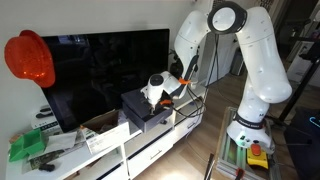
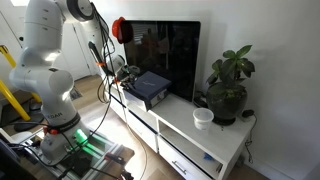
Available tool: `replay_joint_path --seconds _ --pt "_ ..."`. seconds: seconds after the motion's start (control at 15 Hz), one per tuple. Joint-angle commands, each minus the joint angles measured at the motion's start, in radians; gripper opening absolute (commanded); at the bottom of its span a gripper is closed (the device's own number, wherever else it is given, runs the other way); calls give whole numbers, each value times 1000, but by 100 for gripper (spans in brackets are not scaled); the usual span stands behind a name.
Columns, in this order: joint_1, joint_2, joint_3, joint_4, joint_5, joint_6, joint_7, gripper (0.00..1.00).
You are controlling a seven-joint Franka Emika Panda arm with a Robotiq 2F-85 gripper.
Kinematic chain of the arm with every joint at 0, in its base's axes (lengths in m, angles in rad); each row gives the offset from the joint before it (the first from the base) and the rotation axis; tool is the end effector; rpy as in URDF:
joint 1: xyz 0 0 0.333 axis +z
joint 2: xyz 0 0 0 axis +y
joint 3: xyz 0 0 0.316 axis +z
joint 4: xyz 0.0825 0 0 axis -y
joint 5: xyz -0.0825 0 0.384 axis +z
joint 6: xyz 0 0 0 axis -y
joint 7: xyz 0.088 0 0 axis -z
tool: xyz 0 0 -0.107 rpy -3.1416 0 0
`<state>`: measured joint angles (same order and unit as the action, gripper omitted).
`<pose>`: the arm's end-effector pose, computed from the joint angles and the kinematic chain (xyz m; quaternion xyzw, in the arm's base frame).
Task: Remove the shoe box lid and put it to the tight side of the shoe box, remove the sunglasses from the shoe box and put them on the shoe box lid
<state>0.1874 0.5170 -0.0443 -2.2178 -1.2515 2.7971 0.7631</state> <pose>0.5091 0.1168 0.1322 0.9347 0.2754 0.1160 0.1924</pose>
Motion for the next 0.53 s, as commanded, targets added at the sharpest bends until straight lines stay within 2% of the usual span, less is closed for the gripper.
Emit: replay_joint_path --seconds 0.0,0.27,0.47 --pt "14 -4 -17 14 -41 14 59 5" --pt "22 -13 -15 9 -31 9 56 0" --pt "31 -51 -6 -8 -16 -5 55 1"
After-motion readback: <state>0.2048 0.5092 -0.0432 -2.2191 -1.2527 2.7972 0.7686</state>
